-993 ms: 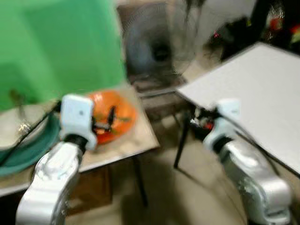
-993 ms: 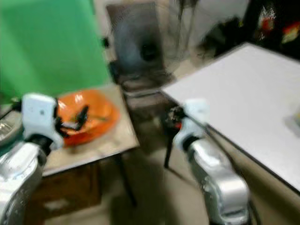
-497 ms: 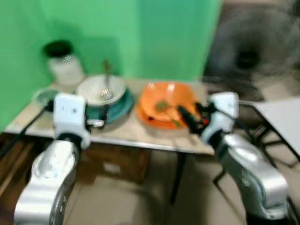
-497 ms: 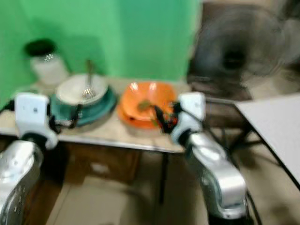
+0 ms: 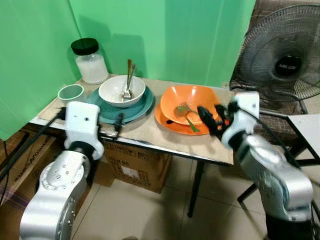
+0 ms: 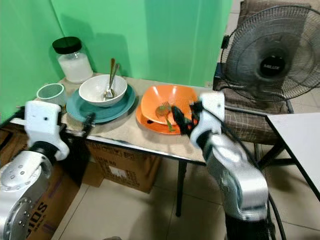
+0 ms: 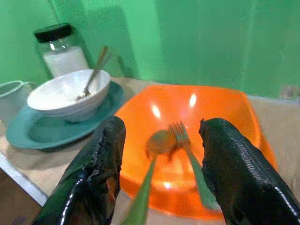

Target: Setting the table

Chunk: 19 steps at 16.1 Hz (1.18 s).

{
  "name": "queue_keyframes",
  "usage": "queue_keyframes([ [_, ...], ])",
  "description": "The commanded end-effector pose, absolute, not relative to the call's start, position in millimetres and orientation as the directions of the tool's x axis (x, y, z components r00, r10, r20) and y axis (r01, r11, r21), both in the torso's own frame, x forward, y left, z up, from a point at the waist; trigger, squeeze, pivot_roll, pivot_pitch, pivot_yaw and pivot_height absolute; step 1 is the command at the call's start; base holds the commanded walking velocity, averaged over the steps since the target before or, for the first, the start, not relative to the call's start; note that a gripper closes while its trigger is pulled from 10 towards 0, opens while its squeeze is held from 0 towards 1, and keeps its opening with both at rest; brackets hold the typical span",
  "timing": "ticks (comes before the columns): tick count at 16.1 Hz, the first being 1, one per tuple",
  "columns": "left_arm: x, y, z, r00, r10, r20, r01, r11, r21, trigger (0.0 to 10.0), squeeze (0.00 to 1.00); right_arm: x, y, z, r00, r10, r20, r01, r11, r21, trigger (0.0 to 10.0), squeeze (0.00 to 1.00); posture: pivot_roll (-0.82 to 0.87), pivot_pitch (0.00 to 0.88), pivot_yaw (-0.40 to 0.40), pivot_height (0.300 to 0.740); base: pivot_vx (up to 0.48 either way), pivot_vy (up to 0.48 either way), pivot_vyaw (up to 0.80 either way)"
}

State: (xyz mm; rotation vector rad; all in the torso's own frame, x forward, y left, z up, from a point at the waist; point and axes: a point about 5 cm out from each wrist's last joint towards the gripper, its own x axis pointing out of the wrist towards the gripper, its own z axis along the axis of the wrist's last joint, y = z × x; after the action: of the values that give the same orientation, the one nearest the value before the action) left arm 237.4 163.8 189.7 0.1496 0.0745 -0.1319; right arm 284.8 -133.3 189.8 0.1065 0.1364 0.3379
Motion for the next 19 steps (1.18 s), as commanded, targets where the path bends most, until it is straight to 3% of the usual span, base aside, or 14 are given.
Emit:
queue_keyframes([
  [1, 240, 159, 187, 0.979, -0.181, -0.098, 0.194, 0.97, 0.145, 10.0, 0.0, 296, -131, 196, 0.927, 0.349, -0.137, -0.338, 0.936, 0.098, 10.0, 0.0, -0.07, 0.02, 0.073, 0.74, 0.0, 0.0, 0.0],
  [3, 242, 154, 185, 0.953, -0.279, -0.122, 0.294, 0.947, 0.132, 10.0, 0.0, 319, -127, 202, 0.908, 0.352, -0.227, -0.35, 0.935, 0.048, 10.0, 0.0, -0.08, 0.016, 0.073, 0.74, 0.0, 0.0, 0.0],
  [4, 241, 152, 184, 0.933, -0.333, -0.135, 0.352, 0.923, 0.159, 10.0, 0.0, 330, -122, 204, 0.877, 0.382, -0.292, -0.387, 0.921, 0.042, 10.0, 0.65, -0.08, 0.013, 0.071, 0.74, 0.0, 0.0, 0.0],
  [5, 240, 152, 183, 0.925, -0.35, -0.146, 0.371, 0.915, 0.157, 10.0, 0.0, 335, -120, 205, 0.865, 0.391, -0.314, -0.401, 0.915, 0.034, 10.0, 1.0, -0.08, 0.012, 0.069, 0.74, 0.0, 0.0, 0.0],
  [9, 239, 158, 180, 0.895, -0.403, -0.193, 0.438, 0.877, 0.198, 10.0, 0.0, 373, -96, 218, 0.798, 0.407, -0.445, -0.503, 0.856, -0.118, 10.0, 1.0, -0.09, 0.014, 0.074, 0.74, 0.0, 0.0, 0.0],
  [10, 239, 158, 181, 0.881, -0.428, -0.201, 0.465, 0.861, 0.204, 10.0, 0.0, 383, -90, 222, 0.779, 0.406, -0.478, -0.53, 0.834, -0.154, 10.0, 0.96, -0.09, 0.017, 0.073, 0.74, 0.0, 0.0, 0.0],
  [11, 238, 158, 181, 0.863, -0.457, -0.215, 0.497, 0.843, 0.206, 10.0, 0.0, 389, -86, 223, 0.761, 0.395, -0.515, -0.545, 0.819, -0.177, 10.0, 0.0, -0.09, 0.023, 0.07, 0.74, 0.0, 0.0, 0.0],
  [19, 227, 154, 183, 0.766, -0.591, -0.253, 0.635, 0.758, 0.15, 10.0, 0.0, 398, -92, 193, 0.664, 0.31, -0.681, -0.541, 0.827, -0.15, 10.0, 0.0, -0.09, 0.036, 0.072, 0.74, 0.0, 0.0, 0.0],
])
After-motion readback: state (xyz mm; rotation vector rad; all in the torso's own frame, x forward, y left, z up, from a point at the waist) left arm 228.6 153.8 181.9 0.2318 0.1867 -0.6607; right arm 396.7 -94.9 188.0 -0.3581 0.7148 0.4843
